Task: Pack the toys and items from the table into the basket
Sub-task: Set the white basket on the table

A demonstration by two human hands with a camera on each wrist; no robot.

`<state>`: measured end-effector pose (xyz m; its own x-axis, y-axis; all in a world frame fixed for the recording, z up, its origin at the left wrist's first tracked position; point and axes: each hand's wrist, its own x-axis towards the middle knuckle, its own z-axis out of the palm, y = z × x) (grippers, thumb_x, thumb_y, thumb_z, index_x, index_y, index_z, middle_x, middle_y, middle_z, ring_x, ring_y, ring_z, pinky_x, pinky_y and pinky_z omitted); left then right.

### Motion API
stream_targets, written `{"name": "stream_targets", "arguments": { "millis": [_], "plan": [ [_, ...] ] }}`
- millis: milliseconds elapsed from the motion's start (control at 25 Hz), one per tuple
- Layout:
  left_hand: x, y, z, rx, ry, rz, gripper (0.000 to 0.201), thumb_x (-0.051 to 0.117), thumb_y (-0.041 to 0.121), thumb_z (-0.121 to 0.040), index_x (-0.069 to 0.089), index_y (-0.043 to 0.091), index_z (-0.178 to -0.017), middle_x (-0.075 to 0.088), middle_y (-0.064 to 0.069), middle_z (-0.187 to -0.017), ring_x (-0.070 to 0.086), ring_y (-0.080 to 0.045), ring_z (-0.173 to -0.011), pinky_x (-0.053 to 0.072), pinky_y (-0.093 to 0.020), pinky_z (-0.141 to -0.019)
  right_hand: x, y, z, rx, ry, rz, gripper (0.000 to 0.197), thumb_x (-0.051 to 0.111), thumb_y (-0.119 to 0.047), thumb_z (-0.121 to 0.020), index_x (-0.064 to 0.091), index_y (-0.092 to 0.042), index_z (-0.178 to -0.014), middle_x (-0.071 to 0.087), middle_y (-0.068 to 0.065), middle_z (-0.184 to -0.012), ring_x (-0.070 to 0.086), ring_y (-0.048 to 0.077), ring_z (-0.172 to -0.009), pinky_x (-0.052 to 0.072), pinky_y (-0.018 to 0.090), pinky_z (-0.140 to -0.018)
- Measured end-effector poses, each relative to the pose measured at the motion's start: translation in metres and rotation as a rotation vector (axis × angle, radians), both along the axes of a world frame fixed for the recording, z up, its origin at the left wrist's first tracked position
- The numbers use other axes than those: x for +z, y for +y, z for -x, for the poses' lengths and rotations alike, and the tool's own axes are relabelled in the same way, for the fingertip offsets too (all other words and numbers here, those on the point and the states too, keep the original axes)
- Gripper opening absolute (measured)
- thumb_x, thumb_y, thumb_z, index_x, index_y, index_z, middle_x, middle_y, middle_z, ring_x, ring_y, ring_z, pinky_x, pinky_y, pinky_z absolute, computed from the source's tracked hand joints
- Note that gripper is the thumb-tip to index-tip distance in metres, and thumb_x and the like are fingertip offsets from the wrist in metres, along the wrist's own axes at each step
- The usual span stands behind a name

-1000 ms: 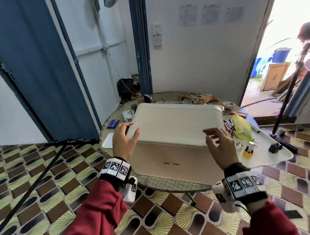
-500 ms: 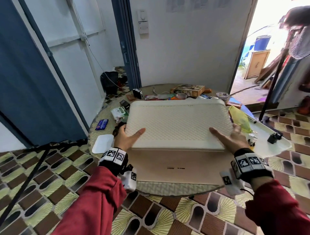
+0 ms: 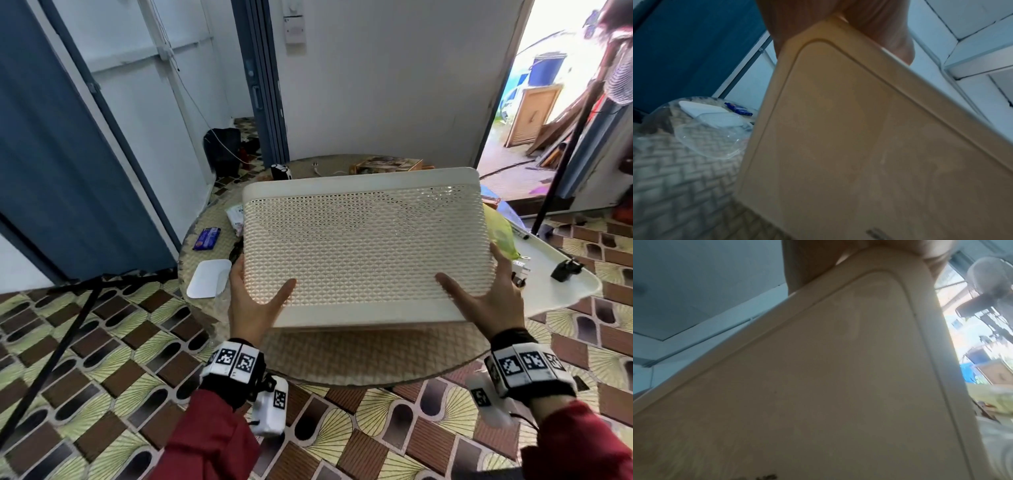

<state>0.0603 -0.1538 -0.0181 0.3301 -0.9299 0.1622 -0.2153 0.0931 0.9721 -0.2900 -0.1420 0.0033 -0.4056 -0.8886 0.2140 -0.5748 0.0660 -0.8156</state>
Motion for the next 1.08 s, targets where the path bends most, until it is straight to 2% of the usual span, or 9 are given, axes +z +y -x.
{"name": "stream_targets", "arguments": {
  "millis": [240,320,440,480,560,720,800,920,1080],
  "plan": [
    [-0.035,0.016,0.015,0.007,0.053,0.076,0.102,0.085,0.027,-0.062,0.021,0.033,-0.141,0.038,0.012,-0.141,0.042,0.0,-0.126,0.037,-0.014,-0.099,-0.045,0.012,0.007,0.062,-0.134,0.083,0.124,0.061,-0.085,-0.041,0.01,-0.036,-0.143,0.032,0.006,-0.15,0.039,0.027,-0.132,0.03,0.044,-0.11],
    [-0.05,0.02,0.015,-0.009,0.025,0.039,0.107,0.085,0.026,-0.06,0.016,0.035,-0.141,0.033,0.015,-0.144,0.037,0.001,-0.129,0.034,-0.022,-0.107,-0.059,0.018,0.007,0.087,-0.148,0.07,0.125,0.065,-0.083,-0.041,0.005,-0.038,-0.142,0.03,0.01,-0.151,0.038,0.028,-0.133,0.027,0.042,-0.109],
    [-0.06,0.021,0.01,-0.055,-0.01,-0.035,0.116,0.091,0.041,-0.053,0.014,0.042,-0.141,0.035,0.002,-0.149,0.039,-0.012,-0.133,0.033,-0.042,-0.113,-0.074,0.023,0.008,0.1,-0.093,0.045,0.128,0.087,-0.044,-0.054,0.0,-0.024,-0.146,0.018,0.012,-0.154,0.032,0.031,-0.135,0.025,0.044,-0.111],
    [-0.059,0.021,0.009,-0.06,-0.004,-0.046,0.117,0.09,0.044,-0.052,0.014,0.044,-0.141,0.035,0.002,-0.148,0.039,-0.013,-0.134,0.033,-0.042,-0.112,-0.078,0.025,0.007,0.08,-0.087,0.025,0.123,0.087,-0.029,-0.058,0.001,-0.019,-0.146,0.016,0.012,-0.154,0.031,0.032,-0.135,0.025,0.045,-0.111],
    [-0.053,0.02,0.011,-0.031,0.039,-0.039,0.114,0.089,0.042,-0.053,0.013,0.048,-0.138,0.034,0.007,-0.146,0.037,-0.01,-0.132,0.031,-0.034,-0.111,-0.085,0.028,0.004,0.036,-0.108,0.001,0.114,0.084,-0.015,-0.064,0.004,-0.013,-0.146,0.021,0.016,-0.151,0.033,0.034,-0.134,0.027,0.043,-0.109],
    [-0.055,0.023,0.019,0.038,0.036,-0.068,0.118,0.088,0.026,-0.06,0.009,0.029,-0.147,0.027,0.01,-0.138,0.025,-0.004,-0.13,0.023,-0.024,-0.109,-0.104,0.034,0.008,-0.004,-0.182,-0.012,0.099,0.082,-0.018,-0.067,0.015,-0.009,-0.139,0.04,0.022,-0.138,0.045,0.037,-0.124,0.039,0.051,-0.104],
    [-0.064,0.028,0.021,0.075,0.038,-0.123,0.116,0.089,0.02,-0.06,0.011,0.023,-0.146,0.029,0.003,-0.143,0.026,-0.008,-0.131,0.025,-0.03,-0.112,-0.11,0.036,0.01,0.006,-0.227,-0.068,0.092,0.079,-0.028,-0.067,0.02,-0.009,-0.135,0.046,0.021,-0.135,0.051,0.037,-0.118,0.045,0.05,-0.099],
    [-0.07,0.037,0.023,0.068,0.07,-0.156,0.116,0.089,0.018,-0.059,0.012,0.025,-0.146,0.027,-0.009,-0.152,0.027,-0.011,-0.132,0.029,-0.044,-0.114,-0.109,0.04,0.012,0.006,-0.236,-0.134,0.089,0.077,-0.03,-0.068,0.024,-0.007,-0.136,0.044,0.022,-0.137,0.05,0.037,-0.12,0.046,0.038,-0.094],
    [-0.052,0.037,0.014,0.055,0.062,-0.112,0.119,0.089,0.022,-0.058,0.013,0.027,-0.148,0.024,-0.006,-0.155,0.03,-0.016,-0.137,0.027,-0.038,-0.114,-0.091,0.041,0.015,0.02,-0.166,0.037,0.109,0.082,-0.02,-0.064,0.01,-0.013,-0.145,0.025,0.02,-0.148,0.039,0.026,-0.126,0.039,0.042,-0.1]
  ]
}}
